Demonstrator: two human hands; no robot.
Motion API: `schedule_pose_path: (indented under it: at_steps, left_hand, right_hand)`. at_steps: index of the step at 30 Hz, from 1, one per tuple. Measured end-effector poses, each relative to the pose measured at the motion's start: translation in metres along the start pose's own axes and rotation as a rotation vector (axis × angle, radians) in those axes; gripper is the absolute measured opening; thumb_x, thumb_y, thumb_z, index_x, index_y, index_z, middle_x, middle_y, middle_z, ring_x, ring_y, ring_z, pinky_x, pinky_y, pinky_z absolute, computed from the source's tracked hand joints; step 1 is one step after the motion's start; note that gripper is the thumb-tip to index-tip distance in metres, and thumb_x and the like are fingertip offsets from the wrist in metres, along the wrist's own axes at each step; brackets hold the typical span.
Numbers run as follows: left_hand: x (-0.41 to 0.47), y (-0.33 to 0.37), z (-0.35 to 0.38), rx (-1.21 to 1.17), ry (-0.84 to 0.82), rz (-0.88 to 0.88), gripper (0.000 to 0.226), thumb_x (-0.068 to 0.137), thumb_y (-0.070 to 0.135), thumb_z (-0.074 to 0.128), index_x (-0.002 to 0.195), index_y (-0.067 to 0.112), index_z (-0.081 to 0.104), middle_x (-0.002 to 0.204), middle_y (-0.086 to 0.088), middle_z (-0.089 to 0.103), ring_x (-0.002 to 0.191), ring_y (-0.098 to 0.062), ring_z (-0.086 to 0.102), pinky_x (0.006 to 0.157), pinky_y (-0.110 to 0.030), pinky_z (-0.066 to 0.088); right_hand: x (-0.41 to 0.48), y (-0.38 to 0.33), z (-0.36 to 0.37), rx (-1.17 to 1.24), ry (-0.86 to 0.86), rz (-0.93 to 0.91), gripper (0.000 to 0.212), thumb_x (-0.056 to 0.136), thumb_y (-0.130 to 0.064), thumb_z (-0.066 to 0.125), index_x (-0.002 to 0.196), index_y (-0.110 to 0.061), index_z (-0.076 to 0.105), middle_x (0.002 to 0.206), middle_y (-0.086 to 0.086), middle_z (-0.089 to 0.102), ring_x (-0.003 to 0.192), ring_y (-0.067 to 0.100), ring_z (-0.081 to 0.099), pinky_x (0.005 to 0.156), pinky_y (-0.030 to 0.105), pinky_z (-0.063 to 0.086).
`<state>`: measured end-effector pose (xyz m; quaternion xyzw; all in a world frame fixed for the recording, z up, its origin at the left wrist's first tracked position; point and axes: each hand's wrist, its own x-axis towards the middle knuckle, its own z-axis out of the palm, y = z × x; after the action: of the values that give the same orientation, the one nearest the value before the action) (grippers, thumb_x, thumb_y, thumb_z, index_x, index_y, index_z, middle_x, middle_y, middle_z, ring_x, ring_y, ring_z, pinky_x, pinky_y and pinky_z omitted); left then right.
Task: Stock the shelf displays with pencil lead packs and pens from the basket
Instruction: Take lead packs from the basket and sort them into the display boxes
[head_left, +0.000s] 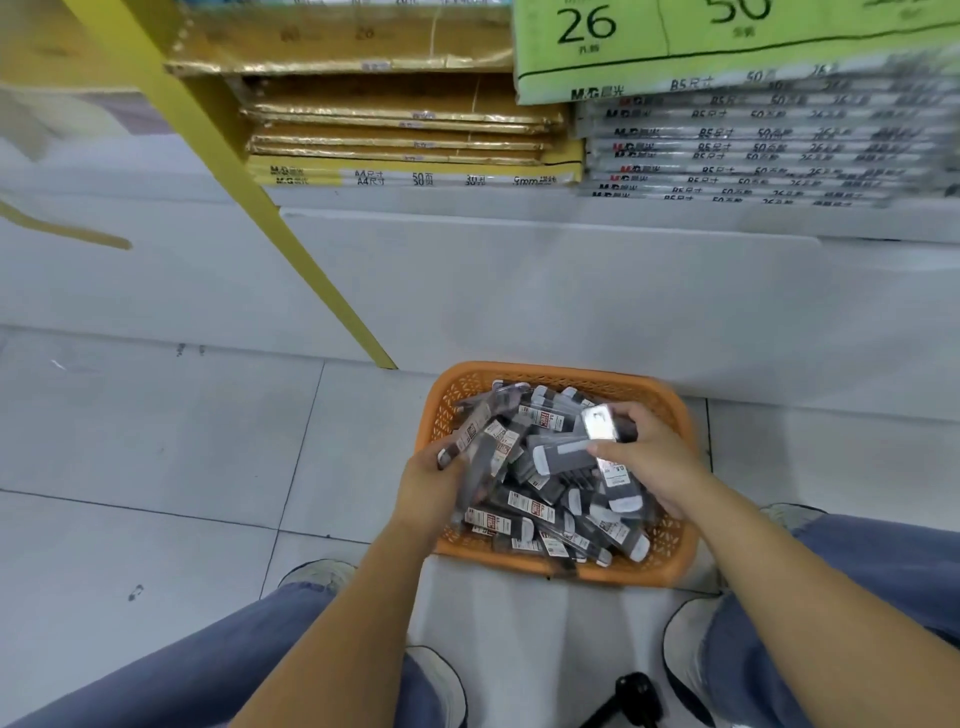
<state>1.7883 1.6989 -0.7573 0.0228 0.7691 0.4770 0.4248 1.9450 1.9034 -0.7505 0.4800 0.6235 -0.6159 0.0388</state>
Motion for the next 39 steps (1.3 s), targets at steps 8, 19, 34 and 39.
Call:
schedule_pose_path:
  at_steps: [8,19,34,39]
  left_hand:
    - [-0.046,0.071,0.007,-0.184,-0.239,0.178,0.025,0.100,0.017,0.060,0.124,0.022,0.067,0.122,-0.017,0.069,0.094,-0.026,0.066,0.071,-0.032,0.053]
    - [-0.122,0.153,-0.004,-0.134,-0.260,0.330,0.020,0.099,0.030,0.062,0.106,0.020,0.079,0.108,-0.014,0.076,0.103,-0.036,0.071,0.092,-0.056,0.057]
    - [-0.174,0.295,-0.018,0.060,-0.471,0.547,0.043,0.086,0.028,0.079,0.125,0.028,0.060,0.115,-0.001,0.075,0.107,-0.021,0.072,0.096,-0.042,0.057]
    - [-0.160,0.291,-0.014,-0.275,-0.578,0.444,0.034,0.084,0.013,0.080,0.115,0.023,0.073,0.117,-0.012,0.074,0.108,-0.032,0.072,0.086,-0.056,0.059]
  right_hand:
    - [-0.042,-0.087,-0.009,-0.163,-0.250,-0.184,0.058,0.066,-0.034,0.085,0.114,-0.051,0.059,0.117,-0.009,0.066,0.101,0.013,0.068,0.090,0.042,0.055]
    - [-0.131,-0.174,-0.047,-0.101,-0.198,-0.465,0.039,0.083,0.001,0.072,0.117,-0.018,0.065,0.094,-0.002,0.075,0.086,0.012,0.072,0.072,0.024,0.057]
    - [-0.200,-0.305,-0.077,-0.116,-0.198,-0.861,0.038,0.085,-0.012,0.072,0.113,-0.038,0.062,0.103,-0.005,0.074,0.094,0.015,0.072,0.081,0.037,0.060]
    - [-0.179,-0.302,-0.056,0.146,-0.242,-0.862,0.034,0.088,-0.010,0.068,0.109,-0.037,0.066,0.106,0.002,0.073,0.101,0.024,0.070,0.083,0.043,0.057]
